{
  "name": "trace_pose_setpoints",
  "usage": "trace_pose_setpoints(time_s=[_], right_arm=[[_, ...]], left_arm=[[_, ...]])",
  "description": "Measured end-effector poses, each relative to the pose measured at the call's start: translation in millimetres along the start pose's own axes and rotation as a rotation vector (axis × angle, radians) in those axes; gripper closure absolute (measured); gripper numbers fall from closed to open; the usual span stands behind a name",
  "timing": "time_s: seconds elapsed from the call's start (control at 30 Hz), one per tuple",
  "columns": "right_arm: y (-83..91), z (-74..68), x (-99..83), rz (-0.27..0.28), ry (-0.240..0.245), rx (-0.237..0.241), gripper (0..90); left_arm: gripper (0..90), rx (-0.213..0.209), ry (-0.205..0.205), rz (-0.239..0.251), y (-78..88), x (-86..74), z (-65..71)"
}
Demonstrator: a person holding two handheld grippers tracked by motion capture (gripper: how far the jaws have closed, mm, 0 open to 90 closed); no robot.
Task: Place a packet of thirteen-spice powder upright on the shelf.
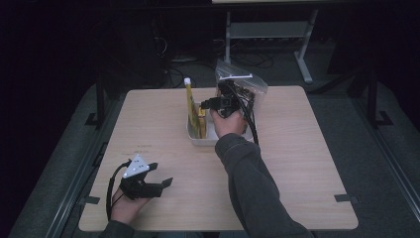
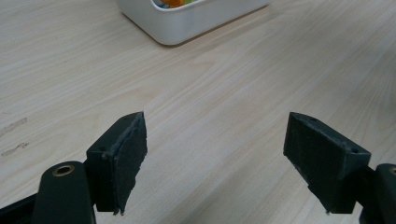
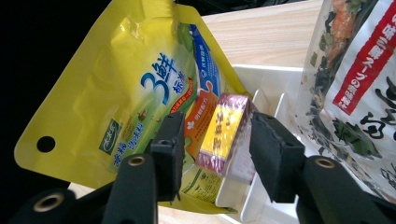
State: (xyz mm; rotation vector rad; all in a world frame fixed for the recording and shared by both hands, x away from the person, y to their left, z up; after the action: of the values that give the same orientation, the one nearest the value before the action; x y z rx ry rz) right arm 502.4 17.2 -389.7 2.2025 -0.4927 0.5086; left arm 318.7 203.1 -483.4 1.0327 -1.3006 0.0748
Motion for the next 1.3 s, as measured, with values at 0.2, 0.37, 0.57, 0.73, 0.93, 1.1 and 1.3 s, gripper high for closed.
trace_pose_setpoints(time_s=[0.2, 0.37, 0.57, 0.73, 0.93, 1.1, 1.3], right_arm=[[2.7, -2.9, -2.6, -0.019, 0.014, 0.02, 50.9], [7.3, -5.3, -4.5, -0.026, 0.023, 0.05, 48.0], [13.5, -3.0, -7.8, -0.037, 0.02, 0.089, 44.1], [17.6, 2.1, -12.8, -0.053, 0.021, 0.115, 42.9], [25.0, 6.6, -18.2, -0.058, 0.019, 0.139, 42.1], [29.6, 8.9, -23.4, -0.066, 0.024, 0.157, 41.3], [36.4, 12.3, -32.1, -0.082, 0.025, 0.183, 40.8]], left_arm=[[20.9, -0.001, -0.001, -0.002, -0.5, -0.3, 0.4], [20.9, 0.001, -0.002, -0.005, -0.6, -1.0, 0.5], [20.9, 0.0, 0.003, -0.005, -0.9, -1.8, 0.2], [20.9, -0.006, 0.0, -0.016, -1.4, -3.4, 0.7], [20.8, -0.005, 0.007, -0.012, -0.6, -3.5, -0.3], [20.9, -0.008, 0.008, -0.015, -0.7, -4.0, 0.2], [20.8, -0.009, 0.009, -0.016, -0.5, -4.4, 0.0]])
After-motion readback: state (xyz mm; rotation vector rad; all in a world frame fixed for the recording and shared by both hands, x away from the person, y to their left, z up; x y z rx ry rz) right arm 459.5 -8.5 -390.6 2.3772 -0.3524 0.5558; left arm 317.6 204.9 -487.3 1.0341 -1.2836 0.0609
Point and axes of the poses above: each handheld gripper's, and its own axes: y roughly backward along the jaws, x roughly out of its top, z roughly to its right, the point moved 9 cm from there along -y, roughly forward along the jaws, and after that the axes turned 9 degrees about -y, right-handed, at the moved point
